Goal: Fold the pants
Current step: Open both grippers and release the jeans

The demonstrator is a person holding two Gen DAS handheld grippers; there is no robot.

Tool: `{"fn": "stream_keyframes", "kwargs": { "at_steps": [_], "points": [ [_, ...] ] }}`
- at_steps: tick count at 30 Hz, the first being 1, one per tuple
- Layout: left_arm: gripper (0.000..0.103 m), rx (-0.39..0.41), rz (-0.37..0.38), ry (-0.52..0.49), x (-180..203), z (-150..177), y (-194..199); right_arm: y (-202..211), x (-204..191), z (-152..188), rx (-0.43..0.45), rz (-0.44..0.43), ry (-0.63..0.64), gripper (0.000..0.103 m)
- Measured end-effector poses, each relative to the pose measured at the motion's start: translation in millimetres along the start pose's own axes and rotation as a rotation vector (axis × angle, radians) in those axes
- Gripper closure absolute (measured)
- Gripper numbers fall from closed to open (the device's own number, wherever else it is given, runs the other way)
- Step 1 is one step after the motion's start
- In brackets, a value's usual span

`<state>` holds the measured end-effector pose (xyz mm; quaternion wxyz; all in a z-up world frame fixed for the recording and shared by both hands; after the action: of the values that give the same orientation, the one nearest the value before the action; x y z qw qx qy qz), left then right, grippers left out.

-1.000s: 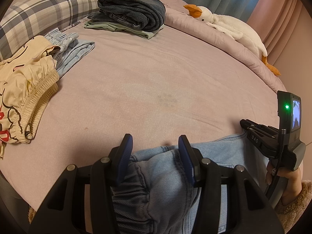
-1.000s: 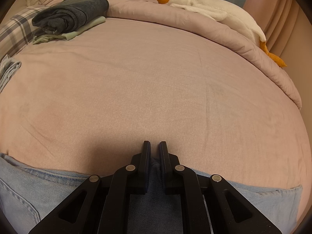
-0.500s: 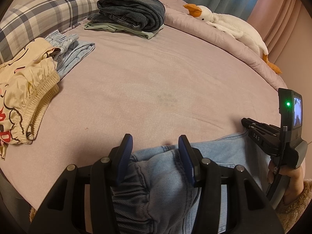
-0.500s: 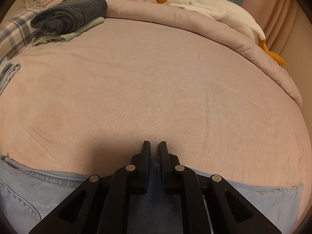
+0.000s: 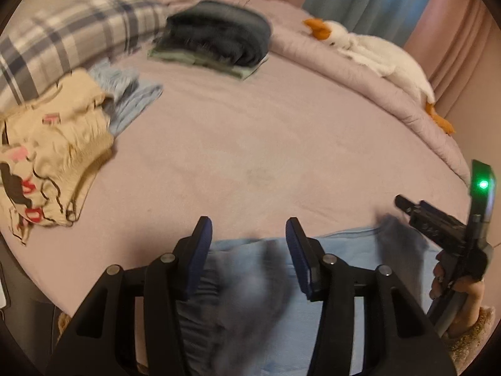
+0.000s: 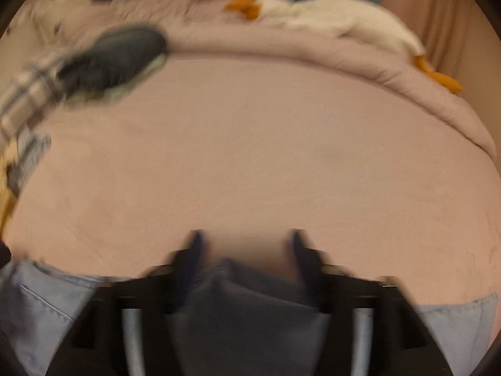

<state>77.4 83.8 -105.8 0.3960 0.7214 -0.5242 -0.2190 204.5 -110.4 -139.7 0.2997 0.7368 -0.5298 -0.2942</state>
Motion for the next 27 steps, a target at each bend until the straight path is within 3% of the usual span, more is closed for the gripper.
{"fn": "stream_keyframes", "kwargs": {
  "at_steps": [7,11,15,19,22,27],
  "points": [
    [0.041,0.014,0.137,-0.072,72.0,1.1,32.7,92.1,58.2,-15.1,0.121,0.066,-0.056,0.028],
    [0.038,0.005,0.211,-0.117,114.9,6.6,40.3,142.1,114.8,-4.7,0.194,0.139,-0.138,0.027],
    [0.038,-0.021,0.237,-0.163,148.9,16.1,40.1,184.6,190.7,27.4,0.271,0.245,-0.344,0.017],
    [0.038,-0.061,0.248,-0.215,178.0,29.4,31.9,207.0,266.6,73.5,0.281,0.322,-0.591,0.017],
    [0.038,-0.077,0.256,-0.244,193.1,36.9,28.6,212.7,302.7,104.4,0.263,0.349,-0.709,0.017],
    [0.038,-0.116,0.281,-0.272,214.3,48.4,21.3,222.1,351.0,151.1,0.226,0.465,-0.858,0.017]
  ]
}}
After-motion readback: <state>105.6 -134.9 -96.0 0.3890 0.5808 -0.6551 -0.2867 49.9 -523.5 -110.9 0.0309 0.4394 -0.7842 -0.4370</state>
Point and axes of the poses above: each gripper's, at about its wrist camera, not at the fingertips, and y roughly against the way its jaws point, x to its right, z to its underside, the point moved 8 cm from there along -y, roughly the way its jaws point, and after that the axes turned 11 degrees about -z, right-handed, at the moved point
